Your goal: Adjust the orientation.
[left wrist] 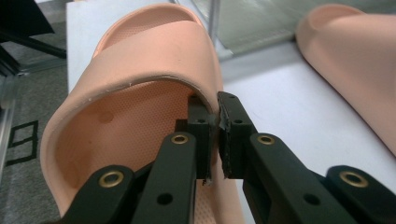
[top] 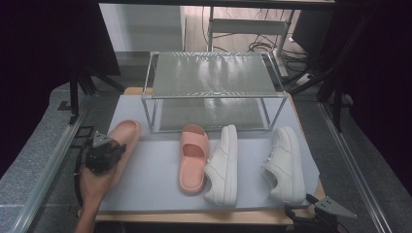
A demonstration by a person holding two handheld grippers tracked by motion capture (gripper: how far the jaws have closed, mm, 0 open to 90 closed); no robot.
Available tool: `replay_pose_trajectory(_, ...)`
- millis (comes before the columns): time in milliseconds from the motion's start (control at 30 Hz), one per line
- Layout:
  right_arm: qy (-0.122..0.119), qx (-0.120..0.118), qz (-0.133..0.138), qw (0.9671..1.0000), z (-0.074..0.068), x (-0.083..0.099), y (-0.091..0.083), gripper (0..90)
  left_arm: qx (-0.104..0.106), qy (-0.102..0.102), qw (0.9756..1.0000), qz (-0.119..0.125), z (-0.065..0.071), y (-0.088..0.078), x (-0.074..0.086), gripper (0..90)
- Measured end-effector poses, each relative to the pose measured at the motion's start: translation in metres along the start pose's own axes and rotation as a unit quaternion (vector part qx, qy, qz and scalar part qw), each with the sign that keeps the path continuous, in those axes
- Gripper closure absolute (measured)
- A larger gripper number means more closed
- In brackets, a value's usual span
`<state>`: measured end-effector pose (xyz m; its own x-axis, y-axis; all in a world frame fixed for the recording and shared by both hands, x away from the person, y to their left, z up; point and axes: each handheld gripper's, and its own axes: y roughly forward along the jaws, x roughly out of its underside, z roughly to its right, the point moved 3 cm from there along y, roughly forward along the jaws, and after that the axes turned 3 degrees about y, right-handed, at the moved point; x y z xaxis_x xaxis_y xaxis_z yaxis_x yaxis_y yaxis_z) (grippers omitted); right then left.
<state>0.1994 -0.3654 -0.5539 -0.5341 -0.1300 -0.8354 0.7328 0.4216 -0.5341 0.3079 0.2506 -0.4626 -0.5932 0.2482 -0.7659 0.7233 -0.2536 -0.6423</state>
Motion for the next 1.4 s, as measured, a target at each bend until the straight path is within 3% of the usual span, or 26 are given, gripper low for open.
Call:
replay_pose_trajectory(267,-0.003,0.002,-0.001,1.0000,0.000,0.000,0.000,0.5,0.028,0.018,0.9995,-0.001,0.022,-0.013,0.013,84.4)
replay_pose_trajectory(467,-0.004,0.004,-0.001,1.0000,-0.001,0.000,0.000,0.5,0.050,0.034,0.9982,0.009,0.044,-0.010,0.006,84.4)
replay_pose_trajectory(567,-0.003,0.002,-0.001,1.0000,0.000,0.000,0.000,0.5,0.063,0.043,0.9970,0.012,0.058,0.000,-0.003,84.4)
replay_pose_trajectory(833,-0.003,0.000,0.001,1.0000,0.000,0.000,0.000,0.6,0.069,0.047,0.9963,0.019,0.076,0.023,-0.018,84.4)
replay_pose_trajectory(1400,0.000,-0.004,0.002,1.0000,0.001,0.000,0.000,0.6,0.055,0.020,0.9975,0.041,0.088,0.074,-0.054,84.3)
